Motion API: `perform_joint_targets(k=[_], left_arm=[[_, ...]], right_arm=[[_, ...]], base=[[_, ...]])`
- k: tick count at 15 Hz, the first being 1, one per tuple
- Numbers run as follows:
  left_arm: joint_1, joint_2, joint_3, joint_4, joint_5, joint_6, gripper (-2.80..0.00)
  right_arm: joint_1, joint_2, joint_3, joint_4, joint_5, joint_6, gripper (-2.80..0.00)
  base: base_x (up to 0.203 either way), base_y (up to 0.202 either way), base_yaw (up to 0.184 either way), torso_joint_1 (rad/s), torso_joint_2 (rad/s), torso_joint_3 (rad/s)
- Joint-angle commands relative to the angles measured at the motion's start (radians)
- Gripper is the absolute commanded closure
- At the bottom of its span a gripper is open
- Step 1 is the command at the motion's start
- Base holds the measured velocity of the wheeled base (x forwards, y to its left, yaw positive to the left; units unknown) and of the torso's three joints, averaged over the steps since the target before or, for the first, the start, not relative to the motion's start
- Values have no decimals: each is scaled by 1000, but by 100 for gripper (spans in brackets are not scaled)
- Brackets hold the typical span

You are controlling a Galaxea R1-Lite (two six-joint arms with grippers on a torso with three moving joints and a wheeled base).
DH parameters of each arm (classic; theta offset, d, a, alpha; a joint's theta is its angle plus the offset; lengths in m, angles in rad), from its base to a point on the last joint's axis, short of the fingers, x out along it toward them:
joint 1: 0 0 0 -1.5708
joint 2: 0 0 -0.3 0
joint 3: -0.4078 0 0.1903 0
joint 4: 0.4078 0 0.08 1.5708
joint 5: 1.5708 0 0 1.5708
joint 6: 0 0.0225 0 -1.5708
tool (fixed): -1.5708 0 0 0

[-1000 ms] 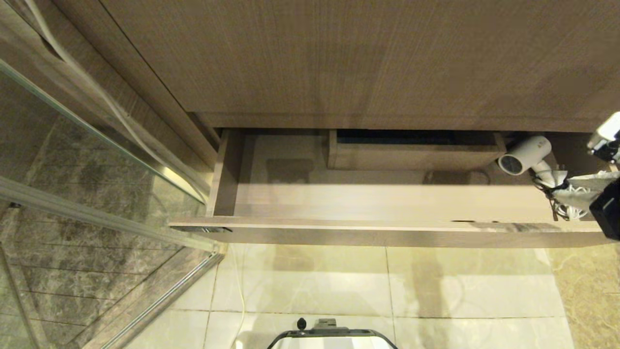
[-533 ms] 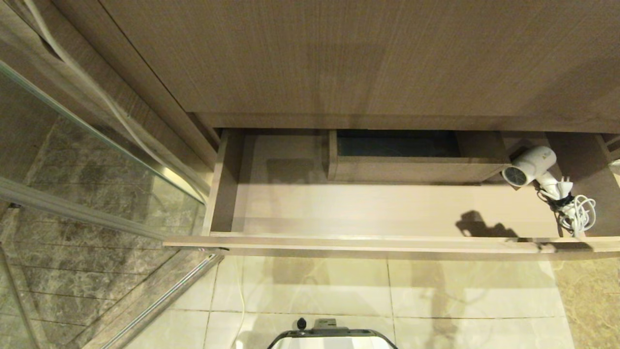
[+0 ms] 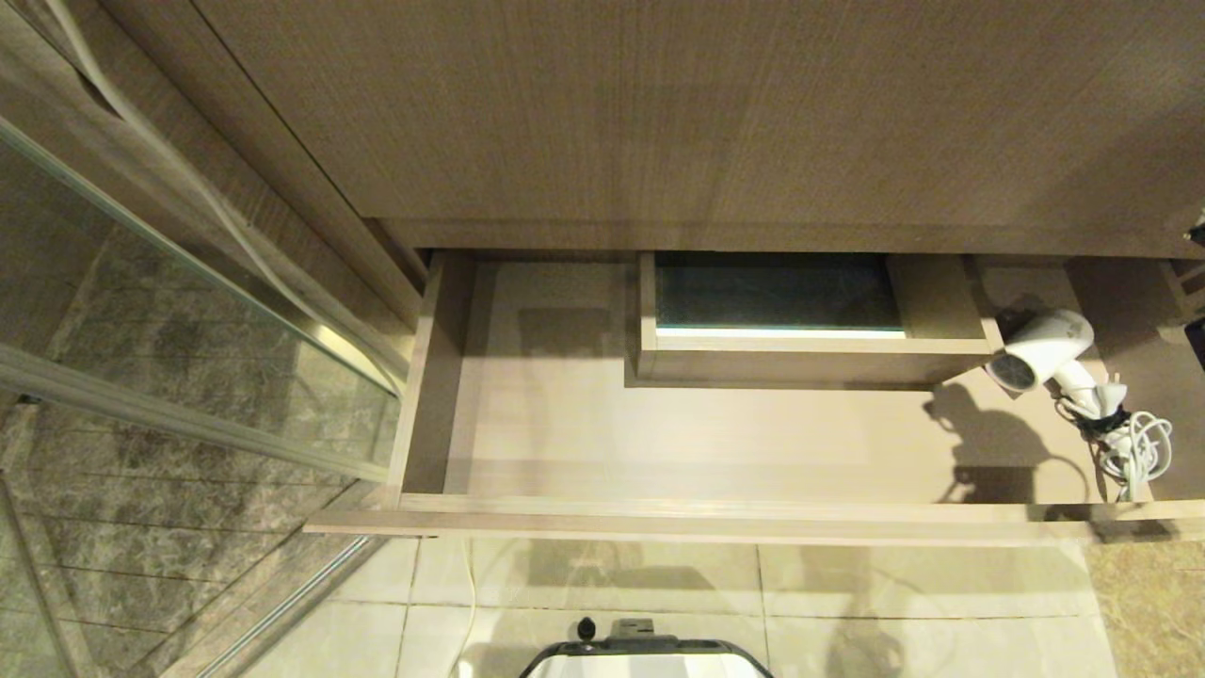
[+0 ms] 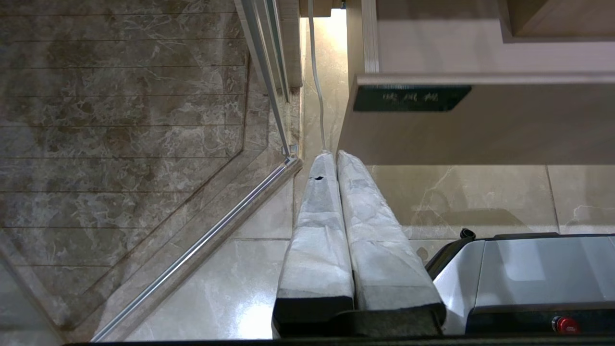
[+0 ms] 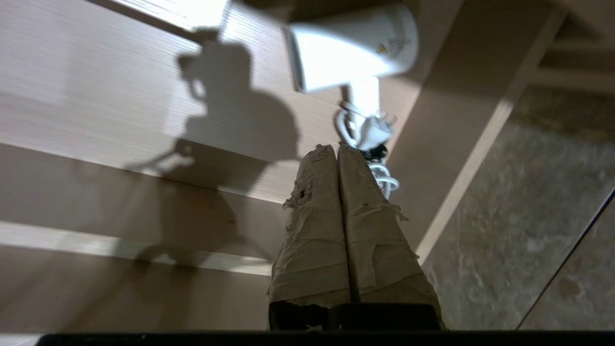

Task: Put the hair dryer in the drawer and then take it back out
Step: Pull open the drawer, then take the hairdryer out

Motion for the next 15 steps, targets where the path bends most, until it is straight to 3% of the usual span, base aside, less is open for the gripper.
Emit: perform_joint_targets(k=[1,5,13,15], left_arm=[[0,0,0,1,0,0,0],[0,0,1,0,0,0,0],[-1,0,0,0,0,0,0],[0,0,0,0,0,0,0]], right_arm=[[-34,55,-11,5,0,-32,0],[-70,101,-24,69,1,-138,0],[-88,229,-63,73,-10,-182,0],[-125,261,-87,81,-8,-234,0]], base=[[0,0,0,0,0,0],[0,0,0,0,0,0],[0,0,0,0,0,0],[0,0,0,0,0,0]])
